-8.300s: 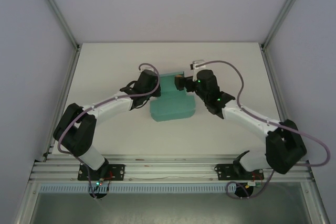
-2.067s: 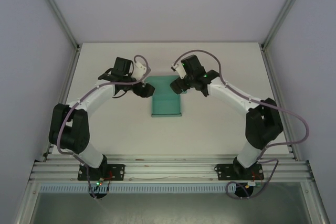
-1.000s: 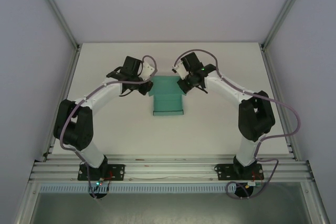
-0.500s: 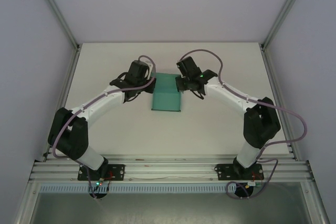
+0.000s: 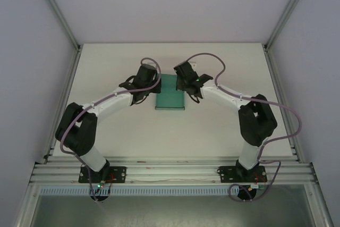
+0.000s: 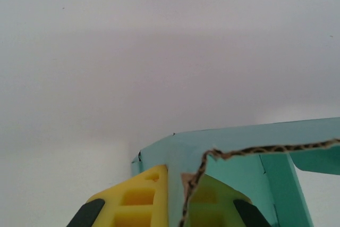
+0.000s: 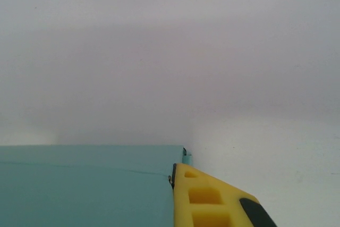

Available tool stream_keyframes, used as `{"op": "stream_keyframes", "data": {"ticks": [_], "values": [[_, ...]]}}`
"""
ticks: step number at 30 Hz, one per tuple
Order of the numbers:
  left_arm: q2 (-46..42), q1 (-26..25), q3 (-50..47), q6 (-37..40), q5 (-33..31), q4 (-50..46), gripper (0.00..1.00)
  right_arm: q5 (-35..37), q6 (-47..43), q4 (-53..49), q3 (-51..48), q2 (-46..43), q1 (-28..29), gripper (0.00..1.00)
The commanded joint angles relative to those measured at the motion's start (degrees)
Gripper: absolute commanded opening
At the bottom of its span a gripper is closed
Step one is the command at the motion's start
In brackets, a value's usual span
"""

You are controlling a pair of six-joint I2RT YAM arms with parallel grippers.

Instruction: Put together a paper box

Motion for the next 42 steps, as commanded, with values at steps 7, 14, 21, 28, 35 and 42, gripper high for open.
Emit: {"op": "stream_keyframes", "data": {"ticks": [7, 14, 21, 28, 35, 42], "values": [[0.8, -2.8, -3.4, -4.2, 2.4, 6.2, 0.00, 1.8, 5.5, 10.6, -2.6, 1.5, 3.0, 0.00], [-0.5, -3.6, -7.2, -7.6, 3.3, 9.6, 0.00, 9.2, 3.6, 12.5, -5.1, 0.3, 5.8, 0.00], [-2.5, -3.8, -9.8, -11.1, 7.1, 14.8, 0.00, 11.9, 3.8, 15.2, -8.0, -0.9, 7.3, 0.00], [-3.6, -4.0, -9.5, -12.1, 6.9, 15.4, 0.00, 12.7, 4.0, 16.2, -9.8, -1.6, 7.5, 0.00], [-5.0, -4.2, -14.3, -8.5, 6.9, 16.3, 0.00, 14.2, 1.8, 20.1, -15.1, -3.8, 7.5, 0.00], [-10.6, -4.2, -18.8, -7.8, 8.4, 17.0, 0.19, 17.2, -2.3, 26.3, -21.9, -7.2, 8.8, 0.00]]}}
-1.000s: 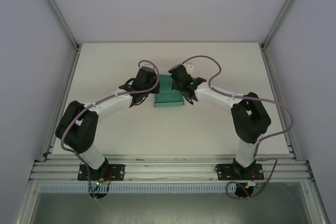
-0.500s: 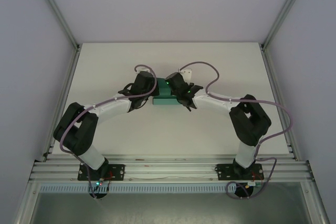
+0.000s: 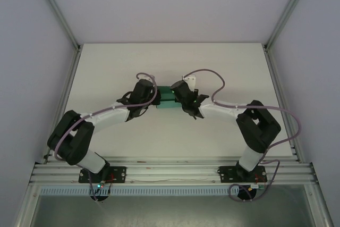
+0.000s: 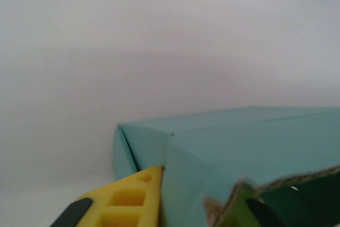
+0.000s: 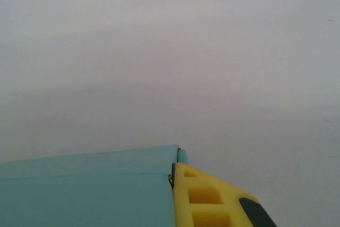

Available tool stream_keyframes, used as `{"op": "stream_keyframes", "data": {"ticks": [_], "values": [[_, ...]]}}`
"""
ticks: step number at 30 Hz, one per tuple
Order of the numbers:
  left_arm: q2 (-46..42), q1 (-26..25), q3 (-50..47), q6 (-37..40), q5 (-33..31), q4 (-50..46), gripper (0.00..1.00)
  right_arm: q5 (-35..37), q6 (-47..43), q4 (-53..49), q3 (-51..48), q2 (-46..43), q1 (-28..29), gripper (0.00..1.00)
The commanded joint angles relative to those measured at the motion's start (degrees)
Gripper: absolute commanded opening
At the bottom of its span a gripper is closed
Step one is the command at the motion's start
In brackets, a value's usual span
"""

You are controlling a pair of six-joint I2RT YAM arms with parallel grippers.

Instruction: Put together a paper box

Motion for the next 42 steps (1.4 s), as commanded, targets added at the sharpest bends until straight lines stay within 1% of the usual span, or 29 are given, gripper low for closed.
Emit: {"op": "stream_keyframes", "data": {"ticks": [1, 3, 4, 6, 7, 8, 9, 10, 13, 16, 20, 22, 25, 28, 30, 33, 40, 42], "values": [[-3.5, -1.3, -1.1, 0.2, 5.0, 1.6, 0.22, 2.7, -2.8, 6.7, -3.5, -2.5, 1.5, 0.00], [-4.7, -1.4, -1.0, 0.2, 5.0, 0.4, 0.36, 2.9, -3.3, 8.2, -5.0, -3.2, 2.0, 0.00], [-5.3, -1.5, -1.0, 0.2, 5.1, -0.4, 0.39, 3.0, -3.6, 8.8, -5.8, -3.5, 2.1, 0.00], [-7.2, -1.5, -1.3, 0.6, 5.0, -2.0, 0.52, 3.2, -4.3, 10.6, -7.5, -3.8, 2.4, 0.00], [-8.2, -1.4, -1.3, 0.5, 4.7, -3.2, 0.61, 3.0, -4.7, 11.5, -8.2, -4.0, 2.4, 0.00], [-9.4, -1.5, -1.4, 0.8, 4.5, -4.5, 0.78, 2.8, -5.1, 12.7, -9.1, -4.1, 2.7, 0.00], [-10.6, -1.5, -1.4, 0.6, 3.7, -5.8, 0.97, 2.7, -5.6, 13.6, -9.8, -4.2, 2.9, 0.00], [-11.7, -1.5, -1.4, 0.4, 2.9, -7.3, 1.00, 2.8, -5.9, 14.2, -10.3, -4.2, 3.0, 0.00], [-15.0, -1.5, -0.7, 0.7, 0.7, -12.4, 1.00, 2.8, -6.8, 15.0, -11.2, -4.0, 3.4, 0.00], [-17.2, -1.5, 1.1, -1.9, -4.9, -18.3, 1.00, 3.0, -8.1, 15.9, -12.1, -4.0, 4.0, 0.00], [-15.8, -0.9, 5.1, -5.1, -11.2, -24.6, 1.00, 2.7, -10.3, 18.0, -13.3, -3.9, 4.9, 0.01], [-13.9, 0.2, 6.3, -6.2, -11.7, -25.1, 1.00, 2.9, -10.9, 19.2, -14.0, -3.6, 5.1, 0.01], [-10.1, 2.9, 7.8, -7.9, -7.0, -23.9, 1.00, 3.5, -11.5, 20.4, -14.9, -3.3, 5.6, 0.01], [-7.1, 6.5, 7.6, -9.7, -0.5, -20.4, 1.00, 2.7, -12.0, 22.3, -16.0, -3.0, 5.8, 0.02], [-5.7, 7.9, 7.1, -10.3, 3.8, -17.5, 1.00, 3.2, -12.7, 23.1, -16.7, -3.0, 6.2, 0.03], [-3.7, 8.2, 5.6, -10.8, 8.3, -13.4, 1.00, 4.3, -14.2, 24.3, -17.8, -2.9, 6.9, 0.04], [0.4, 8.5, 0.9, -12.9, 15.1, -5.7, 1.00, 3.1, -14.2, 26.1, -19.9, -3.1, 7.2, 0.07], [0.7, 8.6, -0.7, -13.1, 16.2, -4.0, 0.96, 3.1, -14.1, 26.0, -20.4, -3.2, 7.2, 0.08]]}}
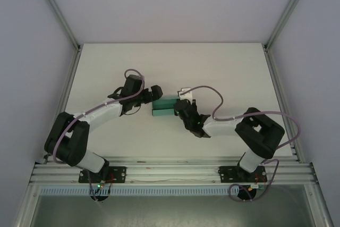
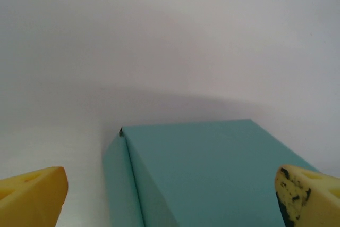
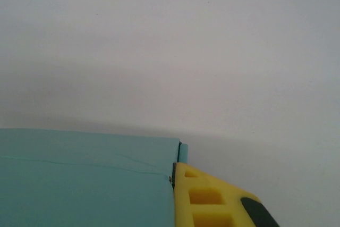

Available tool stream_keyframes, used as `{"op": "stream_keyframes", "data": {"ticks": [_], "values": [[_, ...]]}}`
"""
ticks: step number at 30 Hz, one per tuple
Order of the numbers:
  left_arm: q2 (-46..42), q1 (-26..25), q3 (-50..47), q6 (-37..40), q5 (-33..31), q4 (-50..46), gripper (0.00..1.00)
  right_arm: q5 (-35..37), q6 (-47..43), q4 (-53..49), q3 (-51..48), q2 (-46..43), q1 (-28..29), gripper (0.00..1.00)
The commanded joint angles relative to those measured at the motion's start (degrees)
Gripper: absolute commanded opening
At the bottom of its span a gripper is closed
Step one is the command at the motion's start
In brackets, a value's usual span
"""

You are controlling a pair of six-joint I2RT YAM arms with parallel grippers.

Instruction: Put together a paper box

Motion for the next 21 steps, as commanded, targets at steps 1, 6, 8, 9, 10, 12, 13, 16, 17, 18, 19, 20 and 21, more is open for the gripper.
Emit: {"op": "stream_keyframes", "data": {"ticks": [1, 6, 8, 9, 10, 12, 13, 16, 17, 18, 19, 20, 21], "values": [[0.7, 0.2, -3.1, -1.9, 4.3, 5.5, 0.95, -0.8, -0.9, -2.7, -2.2, -0.2, 0.7, 0.09], [0.8, 0.2, -7.5, -3.1, 6.4, 11.2, 0.87, 0.8, -2.4, -3.2, -2.9, -0.5, 2.8, 0.13], [0.9, 0.2, -9.6, -3.7, 7.8, 14.9, 0.86, 2.6, -2.3, -5.4, -2.1, -0.4, 3.9, 0.16], [0.9, 0.2, -10.4, -4.0, 8.1, 16.0, 0.85, 3.4, -1.9, -6.0, -2.0, -0.3, 4.4, 0.17], [0.8, 0.2, -11.2, -4.1, 8.2, 17.1, 0.84, 4.1, -1.2, -6.1, -2.1, -0.4, 4.8, 0.18], [0.9, 0.2, -12.1, -3.9, 7.8, 18.1, 0.83, 3.8, -0.1, -6.0, -2.8, -0.5, 5.1, 0.20], [0.9, 0.2, -12.7, -3.6, 7.4, 18.7, 0.83, 3.4, 0.8, -5.8, -3.2, -0.7, 5.2, 0.22], [1.2, 0.2, -13.1, -2.4, 5.2, 18.3, 0.82, 2.7, 2.1, -5.8, -4.5, -1.4, 5.2, 0.34], [1.3, 0.2, -13.1, -2.2, 4.8, 18.2, 0.82, 2.5, 2.4, -5.9, -5.0, -1.9, 5.2, 0.37], [1.8, 0.2, -12.9, -1.8, 5.0, 18.4, 0.81, 2.3, 2.6, -5.8, -5.6, -2.6, 5.2, 0.41], [2.1, 0.2, -12.6, -1.5, 5.2, 18.4, 0.80, 2.0, 2.8, -5.9, -6.2, -3.4, 5.2, 0.45], [2.3, 0.2, -12.3, -1.4, 5.1, 18.3, 0.80, 2.1, 3.0, -6.3, -6.7, -4.2, 5.2, 0.46], [2.5, 0.2, -12.0, -1.0, 5.2, 18.3, 0.80, 2.0, 2.9, -7.0, -7.3, -5.3, 5.2, 0.49]]}}
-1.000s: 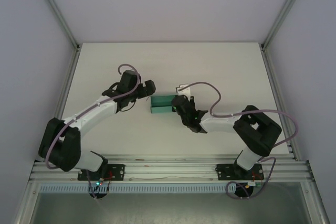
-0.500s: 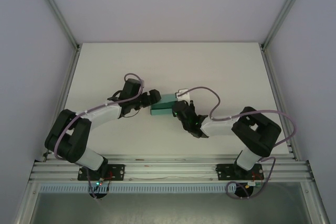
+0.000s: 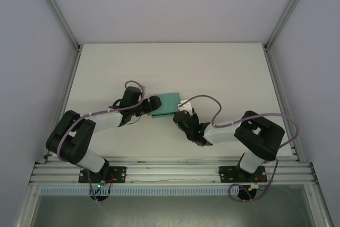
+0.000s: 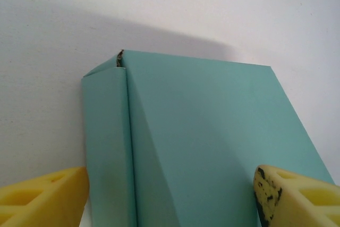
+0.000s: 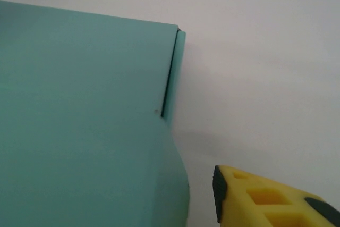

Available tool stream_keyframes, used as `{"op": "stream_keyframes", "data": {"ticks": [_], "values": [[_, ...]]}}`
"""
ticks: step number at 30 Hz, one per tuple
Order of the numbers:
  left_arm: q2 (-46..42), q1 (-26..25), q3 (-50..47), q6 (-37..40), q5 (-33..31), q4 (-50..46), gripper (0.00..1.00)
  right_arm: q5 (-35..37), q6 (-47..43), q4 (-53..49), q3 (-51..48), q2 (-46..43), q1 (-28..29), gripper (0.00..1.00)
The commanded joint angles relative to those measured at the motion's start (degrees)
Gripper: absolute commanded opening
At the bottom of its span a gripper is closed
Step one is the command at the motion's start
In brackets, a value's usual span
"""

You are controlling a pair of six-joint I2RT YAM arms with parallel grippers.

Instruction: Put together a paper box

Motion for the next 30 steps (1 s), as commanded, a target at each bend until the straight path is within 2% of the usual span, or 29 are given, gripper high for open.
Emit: {"op": "stream_keyframes", "data": {"ticks": [1, 7, 10, 16, 22, 26, 30], "values": [[1.2, 0.2, 0.5, 1.9, -1.4, 1.0, 0.80, 1.2, 1.4, -2.3, -1.8, -4.5, 0.3, 0.52], [2.1, 0.7, 1.7, 3.3, -3.2, -0.9, 0.78, -1.0, 1.5, -7.2, -5.0, -11.4, 0.2, 0.73], [3.1, 1.2, 2.1, 3.7, -3.3, -0.6, 0.76, 0.2, 1.5, -10.7, -5.6, -15.0, 0.3, 0.79], [5.6, 1.7, 2.5, 4.6, -3.3, 0.3, 0.72, 0.3, 1.7, -13.3, -5.7, -21.1, -1.1, 0.99], [8.0, 2.3, 2.6, 5.3, 0.2, 3.2, 0.58, -10.2, 7.2, -13.2, -5.1, -24.9, -8.8, 1.00], [9.8, 2.5, 3.0, 5.3, 3.0, 5.0, 0.46, -17.2, 9.4, -15.2, -2.5, -22.7, -13.9, 1.00], [10.9, 2.7, 2.5, 4.5, 5.1, 6.6, 0.45, -28.0, 13.8, -18.0, 2.9, -16.8, -19.8, 1.00]]}}
